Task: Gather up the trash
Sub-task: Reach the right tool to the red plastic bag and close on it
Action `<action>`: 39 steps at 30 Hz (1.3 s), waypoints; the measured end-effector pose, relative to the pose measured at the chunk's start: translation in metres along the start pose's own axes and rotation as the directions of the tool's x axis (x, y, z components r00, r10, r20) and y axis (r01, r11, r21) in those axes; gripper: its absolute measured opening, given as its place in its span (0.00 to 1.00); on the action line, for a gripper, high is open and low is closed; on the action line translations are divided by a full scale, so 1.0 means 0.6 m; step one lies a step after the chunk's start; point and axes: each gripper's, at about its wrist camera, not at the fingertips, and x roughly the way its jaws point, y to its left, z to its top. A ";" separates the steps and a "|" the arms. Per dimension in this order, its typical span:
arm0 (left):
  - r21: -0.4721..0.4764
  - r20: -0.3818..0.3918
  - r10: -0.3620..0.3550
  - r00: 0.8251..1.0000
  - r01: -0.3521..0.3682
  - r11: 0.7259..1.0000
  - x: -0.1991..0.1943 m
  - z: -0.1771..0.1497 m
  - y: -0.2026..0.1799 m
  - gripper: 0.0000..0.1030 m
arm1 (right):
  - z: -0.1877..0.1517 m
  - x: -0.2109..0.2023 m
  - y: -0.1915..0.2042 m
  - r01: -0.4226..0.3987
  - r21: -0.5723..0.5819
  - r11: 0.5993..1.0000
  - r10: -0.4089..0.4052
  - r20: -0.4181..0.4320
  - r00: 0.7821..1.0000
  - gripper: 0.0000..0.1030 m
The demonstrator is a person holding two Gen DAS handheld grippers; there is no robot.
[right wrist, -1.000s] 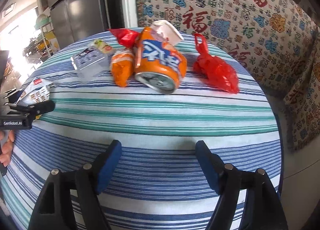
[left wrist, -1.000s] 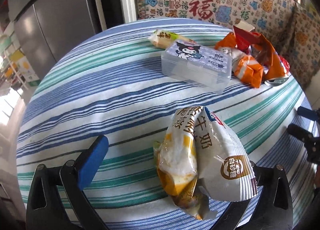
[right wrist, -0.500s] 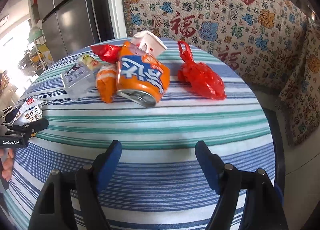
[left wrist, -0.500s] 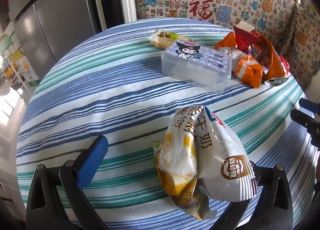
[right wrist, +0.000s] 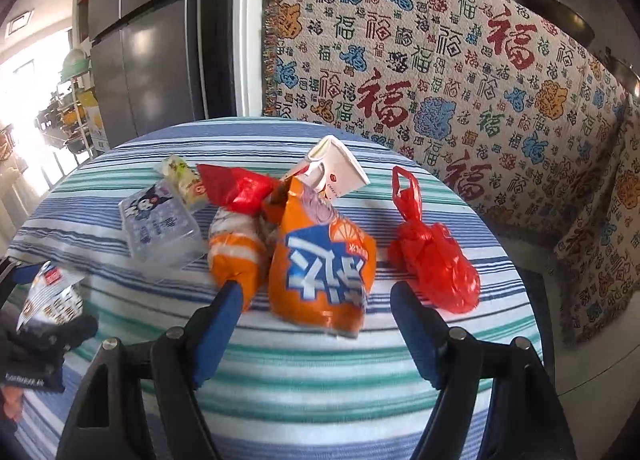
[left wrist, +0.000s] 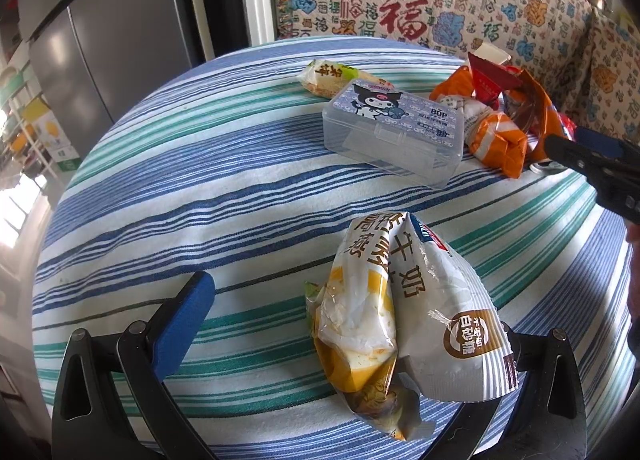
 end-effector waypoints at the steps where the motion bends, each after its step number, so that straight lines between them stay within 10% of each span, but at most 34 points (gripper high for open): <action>1: 0.000 0.000 0.000 1.000 0.000 1.000 0.000 0.000 -0.001 1.00 | 0.001 0.005 -0.003 -0.002 0.009 1.000 0.002 -0.001 1.000 0.75; 6: -0.001 0.000 0.000 1.000 0.000 1.000 0.000 -0.001 0.000 1.00 | -0.001 0.020 -0.009 -0.029 0.033 0.999 0.030 -0.003 1.000 0.73; 8: -0.001 0.001 0.000 1.000 0.000 1.000 0.000 -0.001 0.000 1.00 | -0.005 0.025 -0.013 -0.035 0.050 0.998 0.036 -0.020 0.999 0.56; 17: -0.001 0.001 0.000 1.000 0.000 1.000 0.000 -0.001 0.000 1.00 | -0.063 -0.047 0.001 -0.130 -0.003 0.992 0.129 -0.101 0.987 0.56; 21: -0.002 0.002 0.002 1.000 -0.002 1.000 0.000 -0.001 0.000 1.00 | -0.063 -0.099 -0.021 -0.188 0.010 0.982 0.188 -0.012 0.982 0.63; 28: -0.003 0.002 0.002 1.000 -0.002 1.000 0.002 0.000 0.001 1.00 | -0.018 -0.070 -0.148 0.008 0.095 0.995 -0.010 0.021 1.000 0.63; 35: -0.004 0.003 0.002 1.000 -0.002 1.000 0.002 0.000 0.001 1.00 | -0.001 0.033 -0.177 0.002 0.119 0.993 0.006 -0.062 0.998 0.63; 39: -0.005 0.003 0.000 1.000 0.000 1.000 0.002 0.000 0.002 1.00 | -0.001 0.055 -0.178 -0.013 0.147 0.989 0.025 -0.080 0.996 0.27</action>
